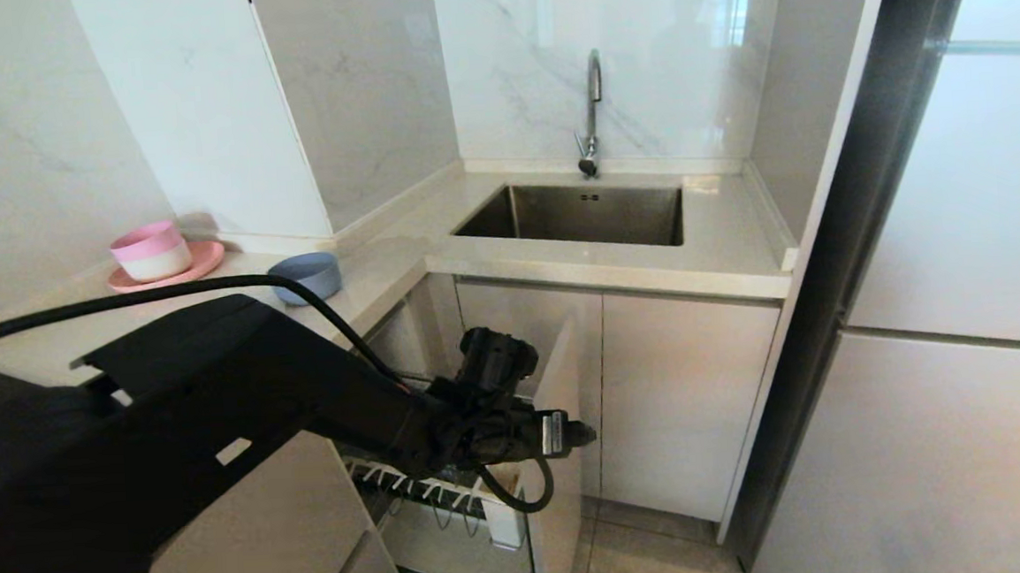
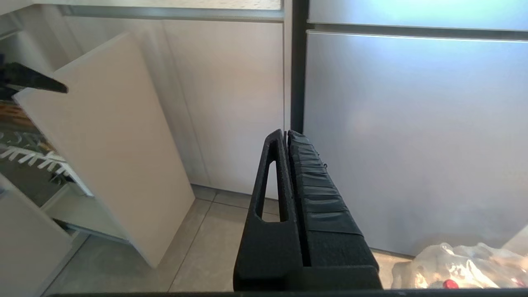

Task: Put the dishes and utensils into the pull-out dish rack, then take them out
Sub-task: Open the cupboard

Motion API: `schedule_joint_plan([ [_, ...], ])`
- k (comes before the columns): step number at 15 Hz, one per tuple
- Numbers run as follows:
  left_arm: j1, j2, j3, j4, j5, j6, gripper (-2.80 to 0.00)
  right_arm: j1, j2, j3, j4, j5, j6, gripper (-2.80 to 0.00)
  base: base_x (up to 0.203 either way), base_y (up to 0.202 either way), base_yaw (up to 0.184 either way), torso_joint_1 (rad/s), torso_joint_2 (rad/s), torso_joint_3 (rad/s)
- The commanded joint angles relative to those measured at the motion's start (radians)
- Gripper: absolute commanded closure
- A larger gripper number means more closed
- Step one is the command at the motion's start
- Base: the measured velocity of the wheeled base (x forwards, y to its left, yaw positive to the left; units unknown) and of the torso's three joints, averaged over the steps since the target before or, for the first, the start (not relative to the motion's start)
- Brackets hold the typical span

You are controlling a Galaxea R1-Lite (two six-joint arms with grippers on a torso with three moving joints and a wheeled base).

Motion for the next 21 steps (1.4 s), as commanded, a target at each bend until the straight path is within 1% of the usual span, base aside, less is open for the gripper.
schedule_joint_plan([
  [1, -0.016, 0.004, 0.001, 0.000, -0.002, -0.015, -2.80, 0.000, 0.002, 0.000, 0.000, 0.000, 0.000, 0.00, 0.000, 0.000, 0.000, 0.000, 0.00, 0.000],
  [4, -0.028, 0.004, 0.001, 0.000, -0.002, -0.024, -2.80, 0.000, 0.002, 0.000, 0.000, 0.000, 0.000, 0.00, 0.000, 0.000, 0.000, 0.000, 0.00, 0.000],
  [6, -0.049, 0.004, 0.006, -0.027, -0.002, -0.056, -2.80, 0.000, 0.002, 0.000, 0.000, 0.000, 0.000, 0.00, 0.000, 0.000, 0.000, 0.000, 0.00, 0.000],
  [11, -0.084, -0.004, 0.015, -0.031, 0.000, -0.081, -2.80, 0.000, 0.002, 0.000, 0.000, 0.000, 0.000, 0.00, 0.000, 0.000, 0.000, 0.000, 0.00, 0.000],
  [17, -0.126, -0.007, 0.021, -0.031, 0.003, -0.104, -2.80, 0.000, 0.002, 0.000, 0.000, 0.000, 0.000, 0.00, 0.000, 0.000, 0.000, 0.000, 0.00, 0.000],
  [19, -0.128, -0.019, 0.022, -0.030, 0.005, -0.104, -2.80, 0.000, 0.002, 0.000, 0.000, 0.000, 0.000, 0.00, 0.000, 0.000, 0.000, 0.000, 0.00, 0.000],
  [21, -0.128, -0.027, 0.022, -0.024, 0.030, -0.100, -2.80, 0.000, 0.002, 0.000, 0.000, 0.000, 0.000, 0.00, 0.000, 0.000, 0.000, 0.000, 0.00, 0.000],
])
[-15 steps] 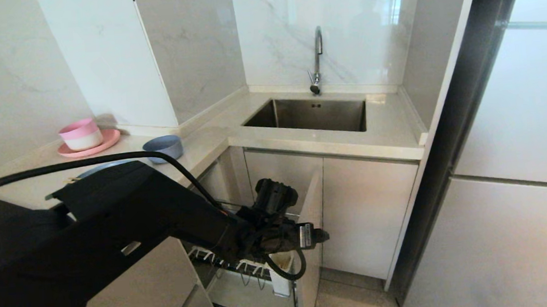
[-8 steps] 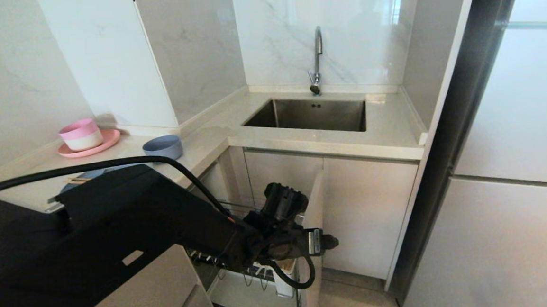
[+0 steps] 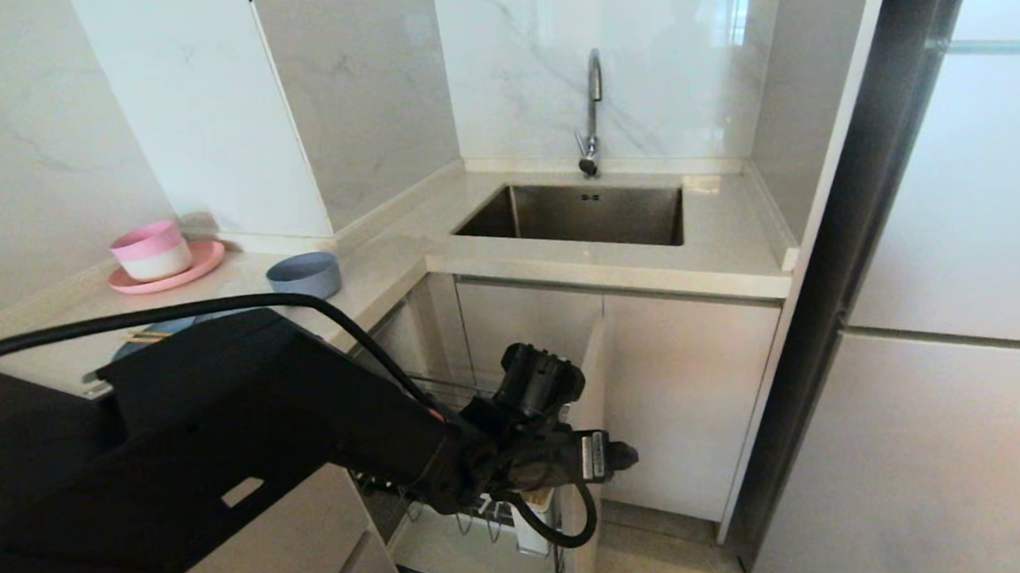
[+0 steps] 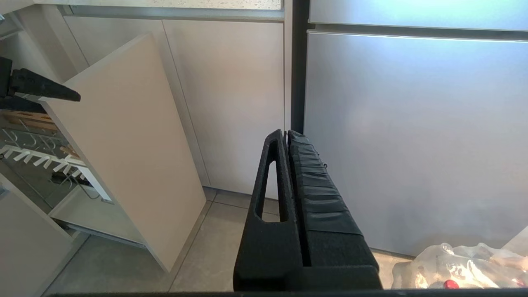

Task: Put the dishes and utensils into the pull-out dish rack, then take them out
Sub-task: Open the cupboard, then pick up the bowl and place it in the cupboard

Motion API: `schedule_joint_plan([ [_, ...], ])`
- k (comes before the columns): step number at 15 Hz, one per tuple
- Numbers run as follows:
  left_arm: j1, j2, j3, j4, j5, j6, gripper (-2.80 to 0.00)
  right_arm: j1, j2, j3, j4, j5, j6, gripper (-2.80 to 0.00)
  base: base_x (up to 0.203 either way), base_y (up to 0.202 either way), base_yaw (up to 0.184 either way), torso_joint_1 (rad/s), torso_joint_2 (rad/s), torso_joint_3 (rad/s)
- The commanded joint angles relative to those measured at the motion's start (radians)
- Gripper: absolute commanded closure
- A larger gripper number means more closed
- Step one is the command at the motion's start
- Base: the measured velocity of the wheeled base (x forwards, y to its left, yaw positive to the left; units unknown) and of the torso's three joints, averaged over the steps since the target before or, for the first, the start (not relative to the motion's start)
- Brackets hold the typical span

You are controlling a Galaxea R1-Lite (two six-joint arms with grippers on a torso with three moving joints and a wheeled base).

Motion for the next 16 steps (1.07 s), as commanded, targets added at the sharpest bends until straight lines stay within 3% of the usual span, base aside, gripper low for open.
schedule_joint_plan([
  [1, 0.001, -0.010, -0.001, -0.002, 0.025, 0.001, -2.80, 0.000, 0.002, 0.000, 0.000, 0.000, 0.000, 0.00, 0.000, 0.000, 0.000, 0.000, 0.00, 0.000],
  [9, 0.010, -0.017, -0.008, 0.002, 0.262, 0.122, -2.80, 0.000, 0.002, 0.000, 0.000, 0.000, 0.000, 0.00, 0.000, 0.000, 0.000, 0.000, 0.00, 0.000],
  [16, 0.007, -0.134, 0.006, 0.028, 0.288, 0.125, -2.80, 0.000, 0.002, 0.000, 0.000, 0.000, 0.000, 0.00, 0.000, 0.000, 0.000, 0.000, 0.00, 0.000],
])
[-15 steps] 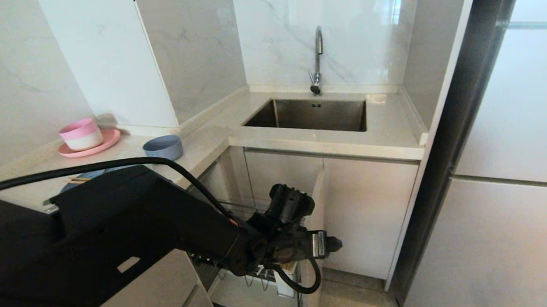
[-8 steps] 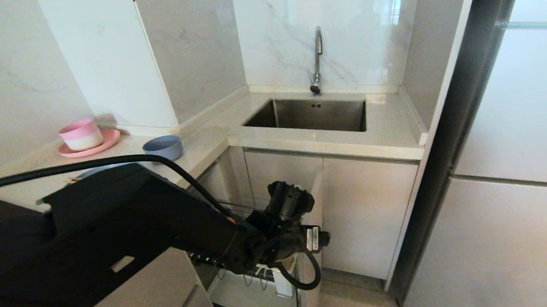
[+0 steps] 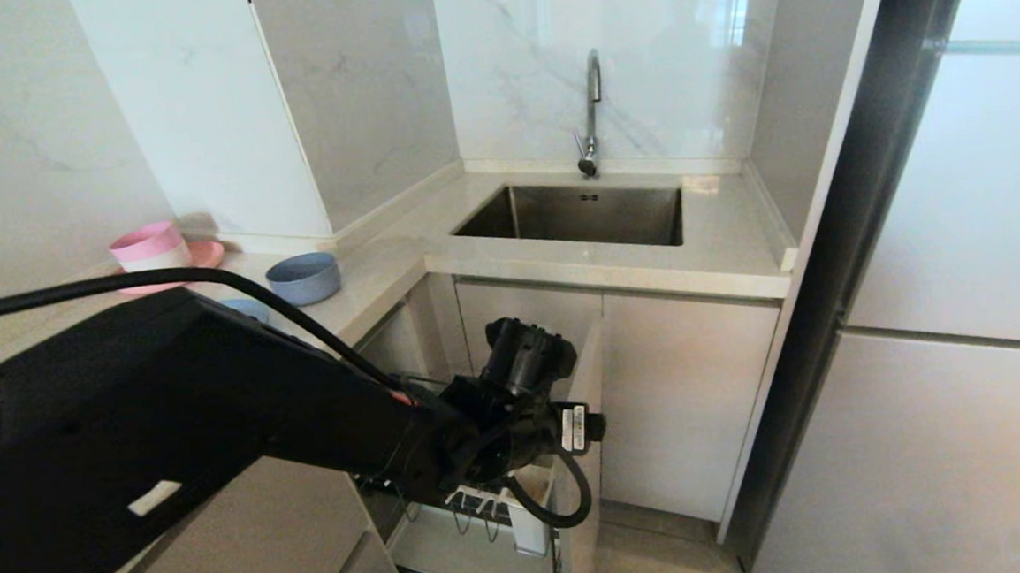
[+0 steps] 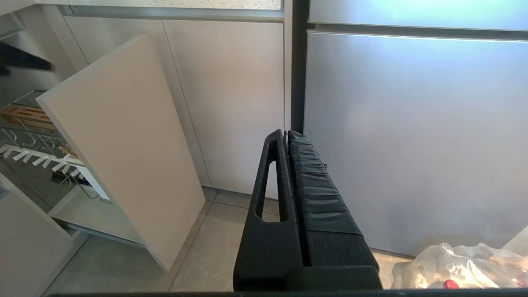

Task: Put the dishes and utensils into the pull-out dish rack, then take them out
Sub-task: Pick up the bowl and place it in the cupboard

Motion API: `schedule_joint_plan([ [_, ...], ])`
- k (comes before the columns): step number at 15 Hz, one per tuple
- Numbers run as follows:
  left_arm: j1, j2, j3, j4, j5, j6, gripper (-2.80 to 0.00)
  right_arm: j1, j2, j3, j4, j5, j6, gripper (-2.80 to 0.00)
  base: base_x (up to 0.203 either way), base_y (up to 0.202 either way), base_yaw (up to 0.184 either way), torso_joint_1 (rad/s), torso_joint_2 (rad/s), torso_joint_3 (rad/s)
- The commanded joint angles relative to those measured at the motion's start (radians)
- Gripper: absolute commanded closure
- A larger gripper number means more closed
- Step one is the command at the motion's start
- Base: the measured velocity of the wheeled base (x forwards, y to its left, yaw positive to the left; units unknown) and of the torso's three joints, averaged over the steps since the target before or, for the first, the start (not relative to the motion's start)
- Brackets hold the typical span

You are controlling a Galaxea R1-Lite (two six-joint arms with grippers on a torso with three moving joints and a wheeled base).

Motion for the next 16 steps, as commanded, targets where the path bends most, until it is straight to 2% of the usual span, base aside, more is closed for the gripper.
schedule_joint_plan([
  [1, -0.002, -0.071, 0.003, 0.010, 0.004, -0.002, 0.00, 0.000, 0.002, 0.000, 0.000, 0.000, 0.000, 0.00, 0.000, 0.000, 0.000, 0.000, 0.00, 0.000],
  [8, 0.002, -0.382, 0.044, 0.032, 0.008, 0.042, 0.00, 0.000, 0.002, 0.000, 0.000, 0.000, 0.000, 0.00, 0.000, 0.000, 0.000, 0.000, 0.00, 0.000],
  [12, 0.041, -0.653, 0.068, 0.097, -0.010, 0.151, 0.00, 0.000, 0.002, 0.000, 0.000, 0.000, 0.000, 0.00, 0.000, 0.000, 0.000, 0.000, 0.00, 0.000],
  [13, 0.081, -0.725, 0.073, 0.113, -0.025, 0.197, 0.00, 0.000, 0.002, 0.000, 0.000, 0.000, 0.000, 0.00, 0.000, 0.000, 0.000, 0.000, 0.00, 0.000],
  [14, 0.154, -0.792, 0.080, 0.123, -0.048, 0.255, 0.00, 0.000, 0.002, 0.000, 0.000, 0.000, 0.000, 0.00, 0.000, 0.000, 0.000, 0.000, 0.00, 0.000],
  [15, 0.247, -0.853, 0.087, 0.130, -0.089, 0.310, 0.00, 0.000, 0.002, 0.000, 0.000, 0.000, 0.000, 0.00, 0.000, 0.000, 0.000, 0.000, 0.00, 0.000],
  [16, 0.347, -0.927, 0.098, 0.136, -0.158, 0.351, 0.00, 0.000, 0.002, 0.000, 0.000, 0.000, 0.000, 0.00, 0.000, 0.000, 0.000, 0.000, 0.00, 0.000],
])
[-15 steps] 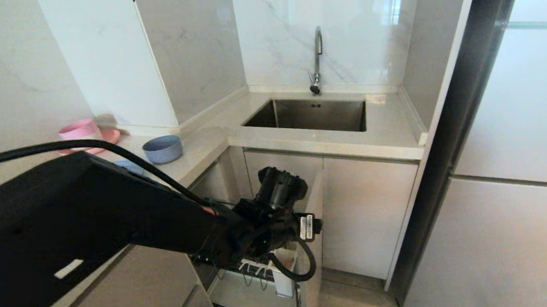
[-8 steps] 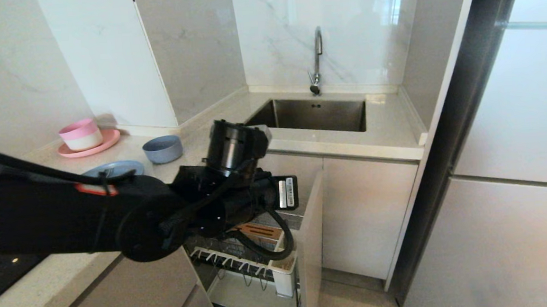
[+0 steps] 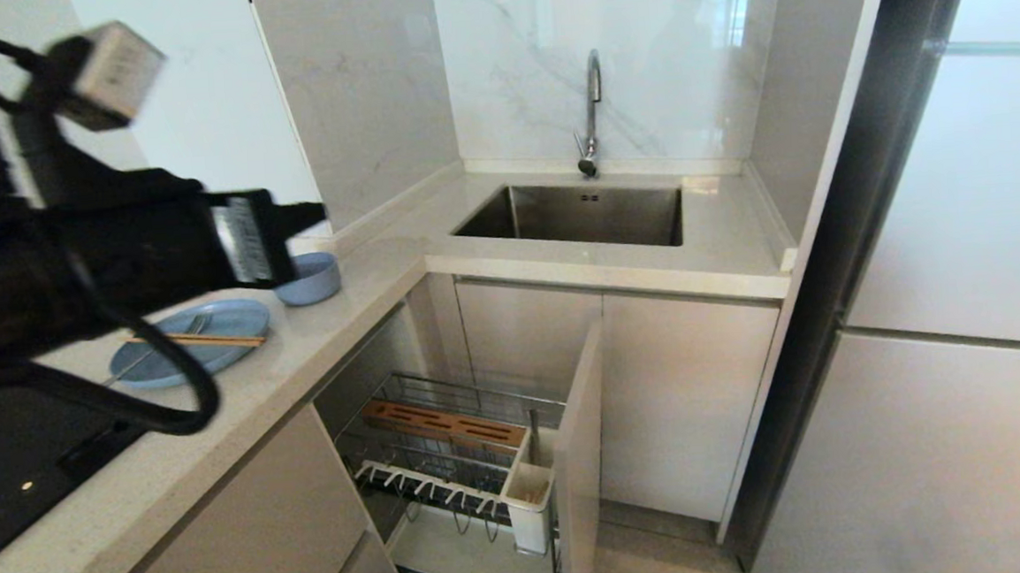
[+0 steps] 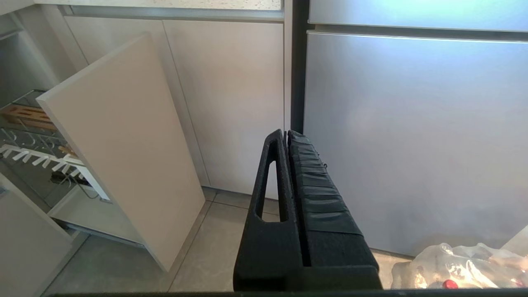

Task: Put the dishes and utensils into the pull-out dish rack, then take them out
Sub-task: Pick up the bowl and place it in the cupboard

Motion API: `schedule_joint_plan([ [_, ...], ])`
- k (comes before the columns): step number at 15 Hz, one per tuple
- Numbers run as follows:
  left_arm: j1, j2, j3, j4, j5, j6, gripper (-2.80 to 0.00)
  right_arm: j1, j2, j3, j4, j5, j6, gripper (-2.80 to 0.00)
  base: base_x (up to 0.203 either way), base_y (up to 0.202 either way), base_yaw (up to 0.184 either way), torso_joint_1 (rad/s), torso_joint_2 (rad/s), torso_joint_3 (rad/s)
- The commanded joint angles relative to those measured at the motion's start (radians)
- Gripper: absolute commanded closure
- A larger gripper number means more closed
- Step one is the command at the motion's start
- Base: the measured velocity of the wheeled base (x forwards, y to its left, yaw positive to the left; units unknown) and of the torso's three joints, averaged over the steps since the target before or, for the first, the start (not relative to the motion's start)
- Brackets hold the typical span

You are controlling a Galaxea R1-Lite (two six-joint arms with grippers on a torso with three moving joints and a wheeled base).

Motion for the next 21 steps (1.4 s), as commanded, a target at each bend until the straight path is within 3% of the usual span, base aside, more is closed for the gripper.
schedule_joint_plan([
  [1, 0.143, -0.188, 0.020, 0.004, -0.100, 0.045, 0.00, 0.000, 0.002, 0.000, 0.000, 0.000, 0.001, 0.00, 0.000, 0.000, 0.000, 0.000, 0.00, 0.000],
  [3, 0.290, -0.351, 0.057, 0.041, -0.228, 0.121, 0.00, 0.000, 0.002, 0.000, 0.000, 0.000, 0.001, 0.00, 0.000, 0.000, 0.000, 0.000, 0.00, 0.000],
  [5, 0.374, -0.493, 0.102, 0.078, -0.300, 0.199, 0.00, 0.000, 0.002, 0.000, 0.000, 0.000, 0.001, 0.00, 0.000, 0.000, 0.000, 0.000, 0.00, 0.000],
  [7, 0.474, -0.601, 0.149, 0.099, -0.426, 0.303, 0.00, 0.000, 0.002, 0.000, 0.000, 0.000, 0.001, 0.00, 0.000, 0.000, 0.000, 0.000, 0.00, 0.000],
  [9, 0.527, -0.694, 0.309, 0.100, -0.466, 0.396, 0.00, 0.000, 0.002, 0.000, 0.000, 0.000, 0.001, 0.00, 0.000, 0.000, 0.000, 0.000, 0.00, 0.000],
  [11, 0.544, -0.846, 0.515, 0.100, -0.472, 0.434, 0.00, 0.000, 0.002, 0.000, 0.000, 0.000, 0.001, 0.00, 0.000, 0.000, 0.000, 0.000, 0.00, 0.000],
  [13, 0.552, -0.977, 0.702, 0.098, -0.465, 0.413, 0.00, 0.000, 0.002, 0.000, 0.000, 0.000, 0.001, 0.00, 0.000, 0.000, 0.000, 0.000, 0.00, 0.000],
  [14, 0.555, -0.999, 0.784, 0.081, -0.459, 0.371, 0.00, 0.000, 0.002, 0.000, 0.000, 0.000, 0.001, 0.00, 0.000, 0.000, 0.000, 0.000, 0.00, 0.000],
  [18, 0.558, -1.021, 1.082, -0.221, -0.360, 0.198, 0.00, 0.000, 0.002, 0.000, 0.000, 0.000, 0.001, 0.00, 0.000, 0.000, 0.000, 0.000, 0.00, 0.000],
  [20, 0.524, -1.041, 1.097, -0.216, -0.299, 0.142, 0.00, 0.000, 0.002, 0.000, 0.000, 0.000, 0.001, 0.00, 0.000, 0.000, 0.000, 0.000, 0.00, 0.000],
  [21, 0.469, -1.079, 1.095, -0.174, -0.234, 0.137, 0.00, 0.000, 0.002, 0.000, 0.000, 0.000, 0.001, 0.00, 0.000, 0.000, 0.000, 0.000, 0.00, 0.000],
])
